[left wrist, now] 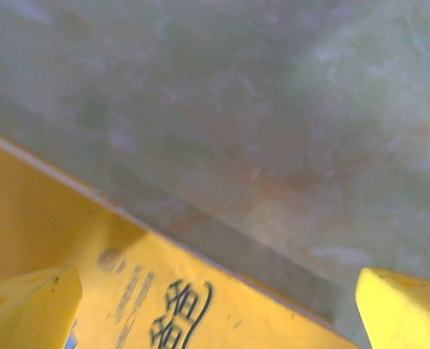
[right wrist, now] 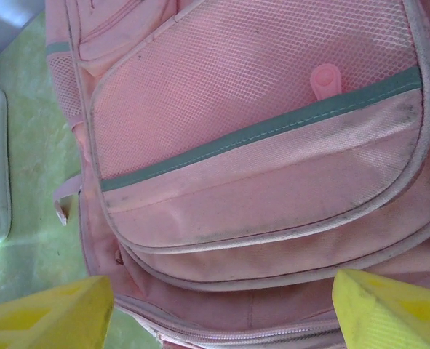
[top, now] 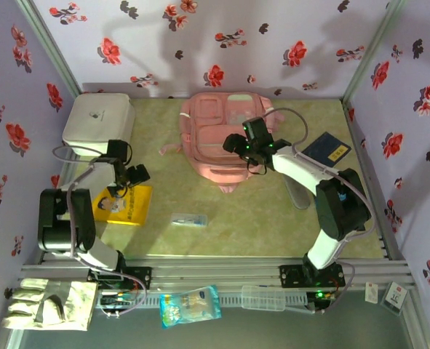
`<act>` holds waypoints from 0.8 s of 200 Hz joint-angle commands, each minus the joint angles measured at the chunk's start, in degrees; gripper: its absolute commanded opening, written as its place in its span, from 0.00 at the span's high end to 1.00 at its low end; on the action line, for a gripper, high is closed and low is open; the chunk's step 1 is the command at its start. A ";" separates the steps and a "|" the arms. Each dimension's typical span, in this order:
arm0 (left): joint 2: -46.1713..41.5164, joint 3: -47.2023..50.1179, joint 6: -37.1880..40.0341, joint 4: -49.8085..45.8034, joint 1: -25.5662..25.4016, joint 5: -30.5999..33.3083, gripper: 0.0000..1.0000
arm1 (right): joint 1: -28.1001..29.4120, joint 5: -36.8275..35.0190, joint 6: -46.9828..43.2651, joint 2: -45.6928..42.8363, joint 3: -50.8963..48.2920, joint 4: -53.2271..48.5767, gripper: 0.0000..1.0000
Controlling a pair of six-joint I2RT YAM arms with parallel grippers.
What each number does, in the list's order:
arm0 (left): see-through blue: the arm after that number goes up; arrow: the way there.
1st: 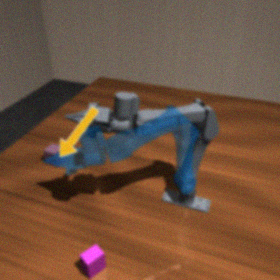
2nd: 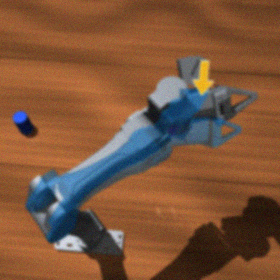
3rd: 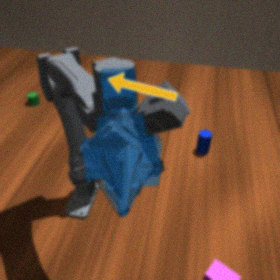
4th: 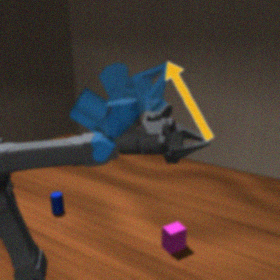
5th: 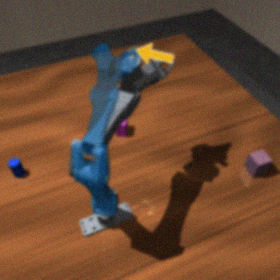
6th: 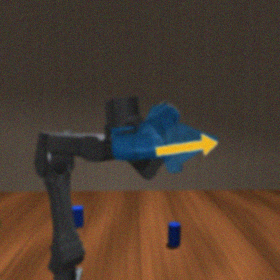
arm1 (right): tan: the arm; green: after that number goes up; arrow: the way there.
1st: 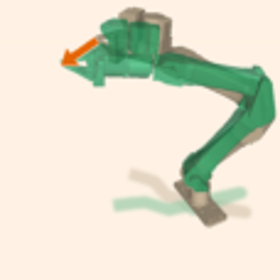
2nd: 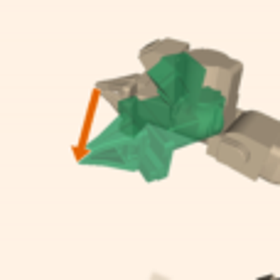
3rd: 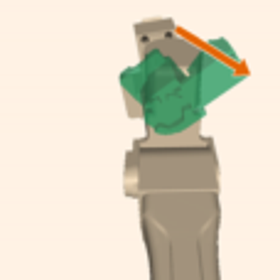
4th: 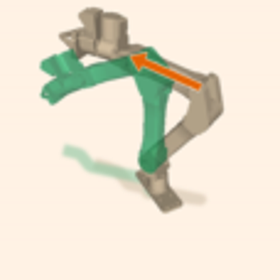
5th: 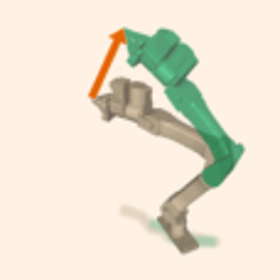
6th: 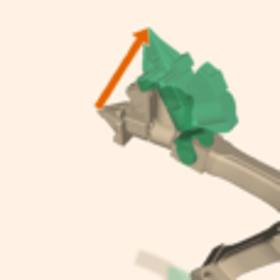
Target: Pack books, pencil case, and school supplies into a backpack
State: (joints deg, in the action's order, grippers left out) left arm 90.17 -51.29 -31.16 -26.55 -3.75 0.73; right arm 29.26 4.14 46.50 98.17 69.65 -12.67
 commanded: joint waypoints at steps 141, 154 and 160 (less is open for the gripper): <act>-0.81 -7.40 -0.62 4.15 -14.05 -7.77 0.01 | 4.48 -2.86 -3.96 2.96 3.98 0.45 0.22; -4.09 -5.00 -1.51 4.46 -10.83 -7.42 0.00 | 6.26 -1.92 -6.20 4.62 6.50 -0.30 0.23; -5.45 -3.85 -1.98 4.42 -9.29 -7.29 0.00 | 7.18 -1.55 -7.22 5.59 7.96 -0.91 0.23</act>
State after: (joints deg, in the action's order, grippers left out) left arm 91.48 -58.04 -31.31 -20.86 -18.31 -8.71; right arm 33.28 1.52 44.42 100.79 72.51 -12.78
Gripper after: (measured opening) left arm 0.994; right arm 0.774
